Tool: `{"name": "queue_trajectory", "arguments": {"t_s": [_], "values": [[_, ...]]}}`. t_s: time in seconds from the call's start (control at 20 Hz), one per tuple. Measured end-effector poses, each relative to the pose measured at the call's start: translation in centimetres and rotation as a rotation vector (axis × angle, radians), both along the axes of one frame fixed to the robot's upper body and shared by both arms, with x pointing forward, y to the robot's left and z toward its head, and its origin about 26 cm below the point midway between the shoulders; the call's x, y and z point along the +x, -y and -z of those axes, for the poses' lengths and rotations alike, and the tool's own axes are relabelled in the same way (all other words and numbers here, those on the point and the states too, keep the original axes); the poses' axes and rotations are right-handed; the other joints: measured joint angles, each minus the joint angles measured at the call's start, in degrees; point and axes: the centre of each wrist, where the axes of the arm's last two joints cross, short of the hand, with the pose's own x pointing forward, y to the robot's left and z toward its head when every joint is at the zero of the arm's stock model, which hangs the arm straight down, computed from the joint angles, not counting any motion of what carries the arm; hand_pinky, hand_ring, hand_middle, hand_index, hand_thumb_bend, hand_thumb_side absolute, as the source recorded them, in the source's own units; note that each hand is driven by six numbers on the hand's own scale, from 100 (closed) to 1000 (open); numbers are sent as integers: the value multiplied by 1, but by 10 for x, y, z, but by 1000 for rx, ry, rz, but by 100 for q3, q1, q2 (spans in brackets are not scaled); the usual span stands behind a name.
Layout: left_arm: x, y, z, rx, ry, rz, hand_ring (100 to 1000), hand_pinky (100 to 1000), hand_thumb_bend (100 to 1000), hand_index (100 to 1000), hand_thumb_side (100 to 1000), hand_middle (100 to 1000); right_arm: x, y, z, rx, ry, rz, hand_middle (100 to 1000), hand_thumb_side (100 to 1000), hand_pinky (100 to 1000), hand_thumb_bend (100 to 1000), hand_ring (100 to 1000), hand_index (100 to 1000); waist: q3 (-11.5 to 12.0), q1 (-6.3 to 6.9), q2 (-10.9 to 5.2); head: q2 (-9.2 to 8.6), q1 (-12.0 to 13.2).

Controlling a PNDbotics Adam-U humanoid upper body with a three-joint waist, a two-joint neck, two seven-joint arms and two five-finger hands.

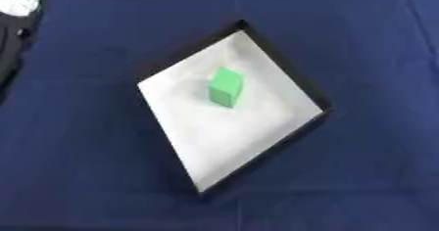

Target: Pick up objects on the table and place them in the box.

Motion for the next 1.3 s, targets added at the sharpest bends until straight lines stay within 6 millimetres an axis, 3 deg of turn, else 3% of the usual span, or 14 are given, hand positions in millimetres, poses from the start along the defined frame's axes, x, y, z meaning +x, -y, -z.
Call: {"name": "queue_trajectory", "arguments": {"t_s": [0.1,0.3,0.75,0.85,0.95,1.1,1.15,1.3], "values": [[4,11,10,28,0,5,618,648,474,578,100,567,0,2,-4,1,11,6,986,470,1000,100,994,885,-8,0,0,0,13],[10,32,23,71,21,15,618,646,449,579,100,568,0,2,-6,7,20,10,986,470,1000,100,994,885,-66,0,0,0,63],[26,53,63,186,-94,23,646,679,268,613,100,596,1,1,-9,4,26,6,986,470,1000,100,993,885,-189,1,0,0,148],[30,51,73,193,-143,-1,672,711,214,637,100,620,1,1,-9,3,24,5,986,470,1000,100,994,885,-196,2,0,0,158],[34,50,80,193,-195,-21,707,746,236,662,100,655,2,1,-9,0,21,6,986,470,1000,100,994,885,-207,2,0,0,168],[37,48,84,185,-249,-42,808,838,268,811,100,760,2,1,-8,-1,18,6,986,470,1000,100,993,885,-209,3,0,0,170],[37,48,84,182,-261,-48,821,849,268,822,137,770,2,1,-8,-1,17,6,986,470,1000,100,993,885,-211,3,0,0,170],[38,46,84,174,-290,-62,884,904,282,896,447,840,2,1,-8,-4,16,3,986,470,1000,100,993,885,-218,3,0,0,167]]}}
